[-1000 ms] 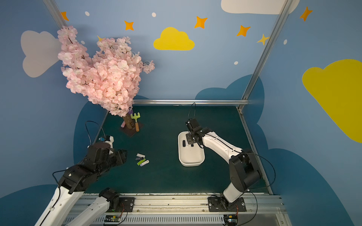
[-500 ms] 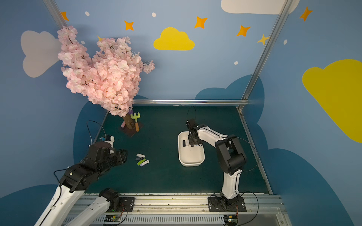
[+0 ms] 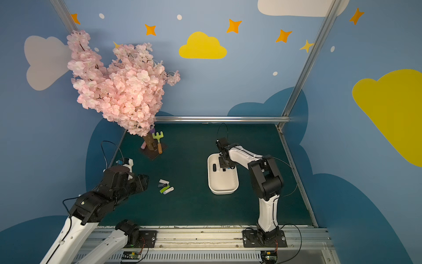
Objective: Put the usb flash drive into the storage box
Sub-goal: Place the USB flash in the storage box.
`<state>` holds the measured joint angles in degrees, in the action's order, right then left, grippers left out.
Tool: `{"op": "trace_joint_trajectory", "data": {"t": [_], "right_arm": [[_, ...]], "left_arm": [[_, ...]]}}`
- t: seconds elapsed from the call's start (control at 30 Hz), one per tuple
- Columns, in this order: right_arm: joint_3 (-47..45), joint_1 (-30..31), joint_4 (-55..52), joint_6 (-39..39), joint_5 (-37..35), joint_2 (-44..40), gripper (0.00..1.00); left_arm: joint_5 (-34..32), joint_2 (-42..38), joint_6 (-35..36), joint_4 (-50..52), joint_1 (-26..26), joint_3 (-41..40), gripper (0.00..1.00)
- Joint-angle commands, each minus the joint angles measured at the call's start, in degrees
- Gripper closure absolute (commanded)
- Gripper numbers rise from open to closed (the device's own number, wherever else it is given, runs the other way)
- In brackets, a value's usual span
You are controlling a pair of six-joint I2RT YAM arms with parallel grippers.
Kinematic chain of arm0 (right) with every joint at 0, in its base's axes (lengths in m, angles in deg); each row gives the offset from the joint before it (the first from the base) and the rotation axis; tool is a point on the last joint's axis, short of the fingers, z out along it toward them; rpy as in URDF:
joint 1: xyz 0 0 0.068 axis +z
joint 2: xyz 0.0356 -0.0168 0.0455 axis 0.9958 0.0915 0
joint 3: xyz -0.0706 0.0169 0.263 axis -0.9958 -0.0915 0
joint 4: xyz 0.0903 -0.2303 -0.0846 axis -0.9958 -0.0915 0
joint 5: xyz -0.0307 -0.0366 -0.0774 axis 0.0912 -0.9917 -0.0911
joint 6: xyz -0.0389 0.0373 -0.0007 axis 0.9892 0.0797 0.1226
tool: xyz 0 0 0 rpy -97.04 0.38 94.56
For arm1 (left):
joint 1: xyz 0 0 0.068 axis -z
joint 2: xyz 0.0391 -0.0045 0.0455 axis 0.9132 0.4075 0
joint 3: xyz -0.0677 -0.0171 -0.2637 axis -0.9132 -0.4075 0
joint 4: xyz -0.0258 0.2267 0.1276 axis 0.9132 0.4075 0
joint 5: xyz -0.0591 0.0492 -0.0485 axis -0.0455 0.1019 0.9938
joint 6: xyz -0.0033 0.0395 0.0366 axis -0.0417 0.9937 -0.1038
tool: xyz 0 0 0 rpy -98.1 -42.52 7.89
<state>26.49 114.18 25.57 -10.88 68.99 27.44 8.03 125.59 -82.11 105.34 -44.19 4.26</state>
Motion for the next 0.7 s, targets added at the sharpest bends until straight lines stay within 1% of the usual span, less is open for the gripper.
{"op": "trace_joint_trajectory", "data": {"t": [0.0, 0.3, 0.67], "right_arm": [[1.30, -0.09, -2.04, -0.87, 0.39, 1.00, 0.88], [1.23, 0.03, -2.29, -0.70, 0.88, 0.91, 0.82], [0.27, 0.67, -1.45, -0.41, 0.57, -0.85, 0.71]], "left_arm": [[0.21, -0.06, 0.54, -0.52, -0.24, -0.68, 0.39], [0.57, 0.67, 0.71, -0.64, -0.22, -0.54, 0.39], [1.59, 2.16, 0.83, -1.06, -0.08, -0.74, 0.39]]}}
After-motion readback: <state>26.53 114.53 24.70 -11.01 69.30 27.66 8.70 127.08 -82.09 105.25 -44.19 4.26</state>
